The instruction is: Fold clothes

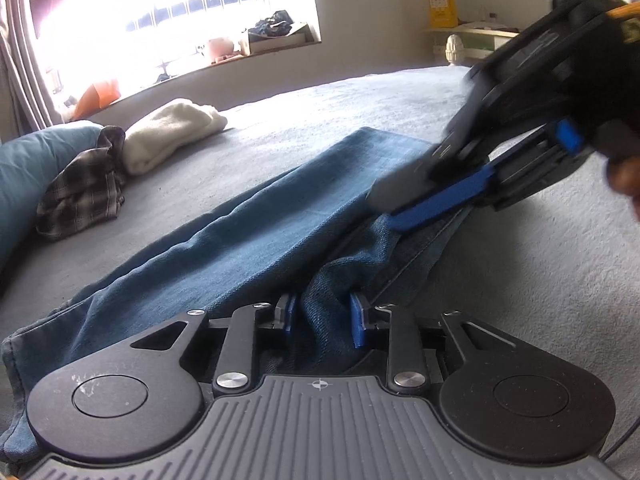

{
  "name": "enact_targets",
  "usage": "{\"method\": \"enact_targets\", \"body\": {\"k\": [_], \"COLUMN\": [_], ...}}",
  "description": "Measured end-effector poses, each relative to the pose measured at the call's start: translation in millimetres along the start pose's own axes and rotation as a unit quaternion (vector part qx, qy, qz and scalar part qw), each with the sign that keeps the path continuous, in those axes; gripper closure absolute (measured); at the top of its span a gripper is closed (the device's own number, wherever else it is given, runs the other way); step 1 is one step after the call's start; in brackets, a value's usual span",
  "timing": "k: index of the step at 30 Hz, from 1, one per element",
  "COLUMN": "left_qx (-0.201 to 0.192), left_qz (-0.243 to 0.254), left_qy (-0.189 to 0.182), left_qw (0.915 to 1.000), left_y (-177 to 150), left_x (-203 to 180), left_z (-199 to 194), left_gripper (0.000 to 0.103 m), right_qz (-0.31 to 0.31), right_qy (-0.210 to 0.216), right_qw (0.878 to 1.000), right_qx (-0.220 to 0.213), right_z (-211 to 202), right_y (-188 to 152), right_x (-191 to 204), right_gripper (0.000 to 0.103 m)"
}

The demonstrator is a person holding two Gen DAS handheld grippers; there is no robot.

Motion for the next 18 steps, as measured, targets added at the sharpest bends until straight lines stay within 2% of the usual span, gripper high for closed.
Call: {"method": "enact_targets", "body": {"k": [2,4,5,8,10,12,15,17,18], "left_qx": [0.002,0.004,0.004,-0.004,-0.006,-0.007,-0.011,-0.014,-0.016], "left_qz": [0.001,0.004,0.005,0.014,0.022,0.026,0.031,0.032,0.033], "left_qy": [0.002,0.004,0.007,0.018,0.024,0.029,0.033,0.034,0.034], "left_qw": [1.0,1.0,1.0,0.9997,0.9994,0.9992,0.9989,0.9988,0.9988], "left_y": [-2,-4,-5,-5,-6,-7,-9,-10,-10], "left_x": [0,-2,-2,-5,-7,-8,-10,-10,-10], "left_z": [1,4,4,2,3,3,3,3,3], "left_gripper": [0.076,0.076,0.076,0.076,0.076,0.076,0.076,0.076,0.076], "right_qz": [-0.003,-0.018,-0.031,-0.066,-0.111,-0.112,-0.042,-0.005,0.013], "right_qy": [-0.04,-0.091,-0.109,-0.13,-0.152,-0.17,-0.1,-0.061,-0.044], "right_qw": [0.999,0.996,0.993,0.989,0.982,0.979,0.994,0.998,0.998], "right_qx": [0.007,0.022,0.024,0.008,-0.013,-0.009,0.013,0.024,0.03], "right_z": [12,24,28,27,25,28,21,18,18], "right_y": [3,4,3,-1,-2,-2,-3,-2,-1], "right_x": [-5,-11,-10,1,10,7,1,1,1], "right_gripper": [0.087,0.101,0.103,0.103,0.103,0.103,0.101,0.098,0.092]}}
Point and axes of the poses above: each gripper's, at about its wrist camera, not at the fingertips, and z roughly the way its jaws point, x to its left, y to its top, the point moved 5 cm from there along z, roughly the way its jaws point, and after that the axes turned 13 degrees about x, right-handed, at the moved point
